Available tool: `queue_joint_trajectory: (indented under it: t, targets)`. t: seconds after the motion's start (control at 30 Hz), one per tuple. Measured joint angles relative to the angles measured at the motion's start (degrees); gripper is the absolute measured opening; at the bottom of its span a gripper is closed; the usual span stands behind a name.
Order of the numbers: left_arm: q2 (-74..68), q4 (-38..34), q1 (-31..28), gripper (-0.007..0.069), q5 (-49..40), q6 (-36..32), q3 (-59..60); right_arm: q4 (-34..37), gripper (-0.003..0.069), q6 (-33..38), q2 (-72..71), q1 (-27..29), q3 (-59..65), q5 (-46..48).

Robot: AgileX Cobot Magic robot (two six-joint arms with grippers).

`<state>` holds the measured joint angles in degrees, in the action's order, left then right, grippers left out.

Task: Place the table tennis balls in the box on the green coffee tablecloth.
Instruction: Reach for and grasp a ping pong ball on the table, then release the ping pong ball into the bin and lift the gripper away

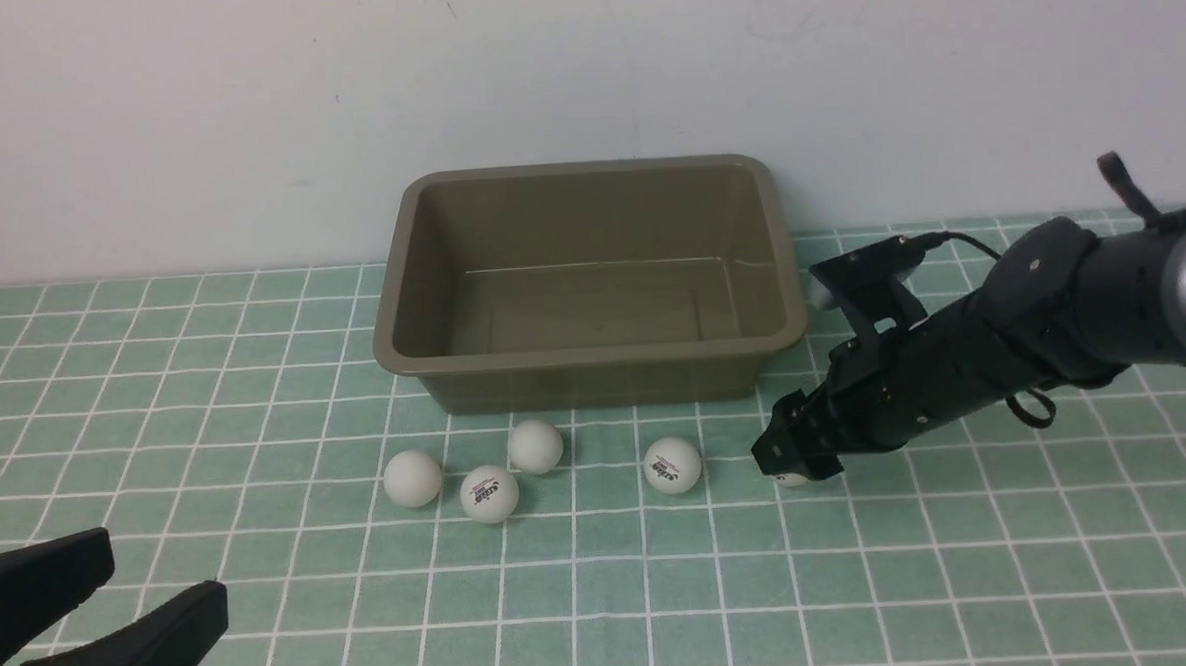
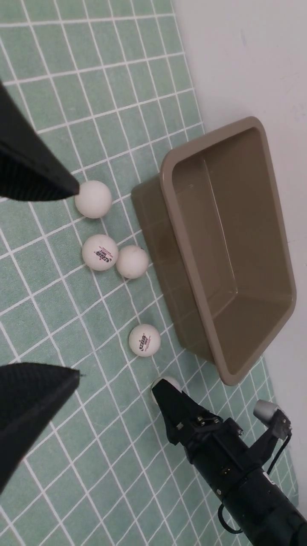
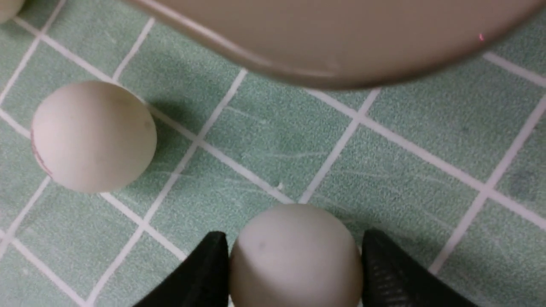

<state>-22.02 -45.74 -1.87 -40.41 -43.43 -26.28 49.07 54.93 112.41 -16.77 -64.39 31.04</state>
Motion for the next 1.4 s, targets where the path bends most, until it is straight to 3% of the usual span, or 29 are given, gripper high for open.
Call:
queue_joint_trajectory:
  t: [0.27,0.47,0.8,1.13,1.4]
  targets:
    - [0.0,0.0,0.0,0.0461,-1.5,0.2,0.0,-8.3,0.0360,-3.6,-7.4,6.0,0.0,0.8]
    - [0.0,0.0,0.0,0.0461,-1.9,0.2,0.0,-5.7,0.0360,-3.1,-12.7,10.2,-2.9,4.2]
    - [0.0,0.0,0.0,0.0461,-1.9,0.1,0.0,7.6,0.0360,6.3,-7.9,4.4,-15.7,12.5]
    - [0.0,0.0,0.0,0.0461,-4.3,0.1,0.0,-0.6,0.0361,0.6,4.4,2.2,-23.9,11.4]
    - [-1.4,1.8,0.0,0.0461,-4.3,2.7,0.0,-0.4,0.0517,0.3,1.9,2.2,-24.3,10.2]
